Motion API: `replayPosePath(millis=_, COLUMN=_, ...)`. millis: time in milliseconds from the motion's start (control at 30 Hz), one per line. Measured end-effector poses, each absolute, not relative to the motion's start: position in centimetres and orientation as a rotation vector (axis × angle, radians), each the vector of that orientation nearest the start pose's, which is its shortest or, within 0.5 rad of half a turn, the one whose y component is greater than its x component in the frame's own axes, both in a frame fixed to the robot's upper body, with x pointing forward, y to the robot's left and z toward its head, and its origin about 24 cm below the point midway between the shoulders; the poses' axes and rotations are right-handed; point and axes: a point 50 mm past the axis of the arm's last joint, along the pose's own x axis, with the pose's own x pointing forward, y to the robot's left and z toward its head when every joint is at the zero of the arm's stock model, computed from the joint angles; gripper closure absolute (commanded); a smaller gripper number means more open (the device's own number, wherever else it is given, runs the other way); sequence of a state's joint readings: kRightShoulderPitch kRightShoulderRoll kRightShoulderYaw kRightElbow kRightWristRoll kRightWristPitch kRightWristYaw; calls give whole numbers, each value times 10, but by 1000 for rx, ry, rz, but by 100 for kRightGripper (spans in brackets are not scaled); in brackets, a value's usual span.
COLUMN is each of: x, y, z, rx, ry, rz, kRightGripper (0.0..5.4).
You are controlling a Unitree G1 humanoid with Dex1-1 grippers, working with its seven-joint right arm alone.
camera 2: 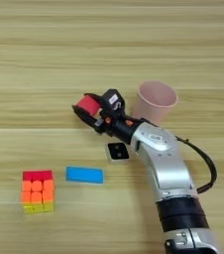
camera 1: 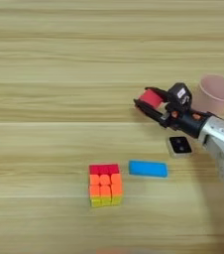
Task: Move the objects on the table
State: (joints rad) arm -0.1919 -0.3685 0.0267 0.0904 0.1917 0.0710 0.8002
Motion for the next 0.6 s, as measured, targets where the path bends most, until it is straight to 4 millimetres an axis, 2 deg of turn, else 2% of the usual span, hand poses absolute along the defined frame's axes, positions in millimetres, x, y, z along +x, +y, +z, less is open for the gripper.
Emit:
replayPosePath(millis=367, x=263, y=-143, z=64, rx=-196, ry=96, rz=1023, kRightGripper=315)
replayPosePath(millis=600, x=259, y=-130, z=45, rx=-232, ry=188, rz=1102, kRightGripper=315)
